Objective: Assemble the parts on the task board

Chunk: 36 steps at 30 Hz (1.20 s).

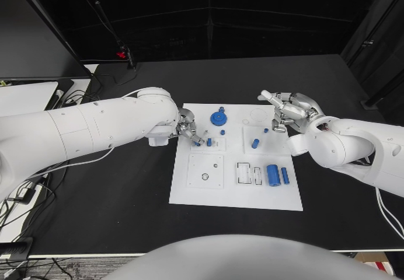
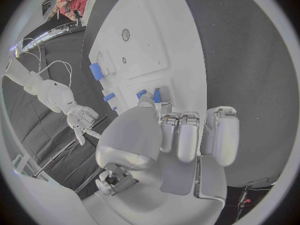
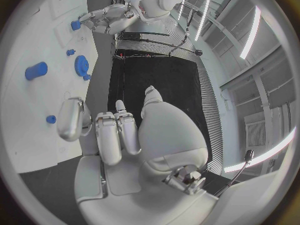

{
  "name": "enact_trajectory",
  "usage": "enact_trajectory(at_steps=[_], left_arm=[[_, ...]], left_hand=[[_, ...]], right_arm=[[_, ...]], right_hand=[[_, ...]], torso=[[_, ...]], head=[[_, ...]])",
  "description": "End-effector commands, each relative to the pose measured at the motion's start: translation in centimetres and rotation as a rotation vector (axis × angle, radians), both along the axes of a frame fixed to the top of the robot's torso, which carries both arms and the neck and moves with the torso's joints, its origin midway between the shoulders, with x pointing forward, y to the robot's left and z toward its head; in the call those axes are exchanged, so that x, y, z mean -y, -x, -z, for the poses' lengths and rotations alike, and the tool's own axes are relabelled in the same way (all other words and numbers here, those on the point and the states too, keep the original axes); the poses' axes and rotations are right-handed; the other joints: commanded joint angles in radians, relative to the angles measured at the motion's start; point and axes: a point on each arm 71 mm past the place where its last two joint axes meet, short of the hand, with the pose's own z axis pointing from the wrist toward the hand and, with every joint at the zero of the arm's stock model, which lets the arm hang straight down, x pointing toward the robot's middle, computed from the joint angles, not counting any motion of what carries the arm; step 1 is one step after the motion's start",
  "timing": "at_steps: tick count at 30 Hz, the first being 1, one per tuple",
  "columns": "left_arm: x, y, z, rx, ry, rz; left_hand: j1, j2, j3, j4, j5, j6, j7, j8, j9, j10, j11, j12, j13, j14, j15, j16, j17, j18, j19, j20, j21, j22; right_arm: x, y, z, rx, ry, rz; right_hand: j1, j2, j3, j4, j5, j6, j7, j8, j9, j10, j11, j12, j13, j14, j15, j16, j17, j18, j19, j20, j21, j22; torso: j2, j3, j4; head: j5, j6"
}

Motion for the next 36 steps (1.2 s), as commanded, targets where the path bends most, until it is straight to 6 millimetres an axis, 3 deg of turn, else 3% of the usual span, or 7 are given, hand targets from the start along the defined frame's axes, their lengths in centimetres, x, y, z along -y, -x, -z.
enact_trajectory(at_steps=[1,11,14,18,23,29,36], left_arm=[[-0.71,0.38,1.15,-0.034,-0.086,0.007],[-0.52,0.36,1.12,-0.03,-0.084,0.007],[-0.5,0.35,1.12,-0.028,-0.084,0.005],[-0.46,0.35,1.09,-0.024,-0.08,0.004],[-0.35,0.34,1.0,-0.012,-0.064,0.002],[-0.27,0.39,0.92,0.0,-0.048,0.001],[-0.11,0.36,0.74,0.025,-0.013,0.001]], left_hand=[[-0.009,0.0,-0.004,0.003,-0.004,-0.042,0.038,-0.005,-0.001,0.121,-0.018,0.0,0.09,0.104,-0.006,0.001,0.263,0.002,0.018,-0.009,0.004,0.231],[-0.03,0.006,-0.008,0.003,-0.018,-0.054,0.042,-0.008,-0.005,0.121,-0.016,0.0,0.09,0.104,-0.005,0.001,0.263,0.003,0.014,-0.009,0.0,0.23],[-0.066,0.014,-0.02,0.003,-0.071,-0.059,0.046,-0.008,-0.01,0.121,-0.012,0.0,0.09,0.104,-0.002,0.001,0.263,0.003,0.014,-0.008,0.0,0.23],[-0.167,0.033,-0.062,-0.001,-0.238,-0.066,0.056,-0.001,-0.013,0.121,-0.002,0.0,0.09,0.104,0.005,0.001,0.263,0.003,0.014,-0.003,0.001,0.23],[-0.254,0.041,-0.105,0.001,-0.358,-0.088,0.066,0.017,-0.007,0.121,0.007,0.0,0.09,0.104,0.013,0.001,0.263,0.001,0.02,0.005,0.005,0.232],[-0.321,0.064,-0.132,0.0,-0.441,-0.095,0.066,0.075,0.028,0.121,0.008,0.0,0.09,0.104,0.016,0.001,0.263,0.001,0.022,0.009,0.007,0.233],[-0.319,0.075,-0.135,-0.002,-0.448,-0.1,0.057,0.152,0.087,0.121,0.0,0.0,0.09,0.104,0.011,0.001,0.263,-0.002,0.031,0.007,0.014,0.236]], right_arm=[[-0.14,0.01,-0.12,0.007,-0.005,-0.01],[-0.16,0.01,-0.11,0.006,-0.005,-0.011],[-0.15,0.01,-0.11,0.006,-0.005,-0.011],[-0.15,0.01,-0.11,0.006,-0.005,-0.011],[-0.13,0.02,-0.11,0.006,-0.005,-0.011],[-0.13,0.02,-0.11,0.006,-0.005,-0.011],[-0.14,0.03,-0.11,0.006,-0.005,-0.011]], right_hand=[[0.001,0.008,-0.006,0.001,0.004,-0.005,0.022,0.004,-0.001,0.03,0.007,0.001,0.208,0.104,0.006,0.002,0.263,0.013,-0.004,0.001,-0.005,0.143],[0.002,0.01,-0.008,0.001,0.005,-0.008,0.023,0.01,-0.002,0.03,0.009,0.001,0.208,0.104,0.008,0.002,0.263,0.013,-0.005,0.002,-0.006,0.143],[0.002,0.01,-0.008,0.001,0.005,-0.008,0.023,0.01,-0.002,0.03,0.009,0.001,0.208,0.104,0.008,0.002,0.263,0.013,-0.005,0.002,-0.006,0.143],[0.002,0.01,-0.008,0.001,0.005,-0.008,0.023,0.01,-0.002,0.03,0.009,0.001,0.208,0.104,0.008,0.002,0.263,0.013,-0.005,0.002,-0.006,0.143],[0.002,0.01,-0.008,0.001,0.005,-0.008,0.023,0.01,-0.002,0.03,0.009,0.001,0.208,0.104,0.008,0.002,0.263,0.013,-0.005,0.002,-0.006,0.143],[0.002,0.01,-0.008,0.001,0.005,-0.008,0.023,0.01,-0.002,0.03,0.009,0.001,0.208,0.104,0.008,0.002,0.263,0.013,-0.005,0.002,-0.006,0.143],[0.002,0.01,-0.008,0.001,0.005,-0.008,0.023,0.01,-0.002,0.03,0.009,0.001,0.208,0.104,0.008,0.002,0.263,0.013,-0.005,0.002,-0.006,0.143]], torso=[[0.0,0.0,-0.0003],[0.001,0.0003,-0.0001],[0.0,0.0002,-0.0001],[0.0,-0.0001,-0.0003],[0.0,0.0004,-0.0001],[0.0,0.0001,-0.0003],[0.001,0.0007,0.0003]], head=[[0.001,-0.001],[0.0,-0.001],[0.0,-0.001],[-0.001,0.0],[0.0,-0.001],[-0.001,-0.002],[0.0,-0.001]])
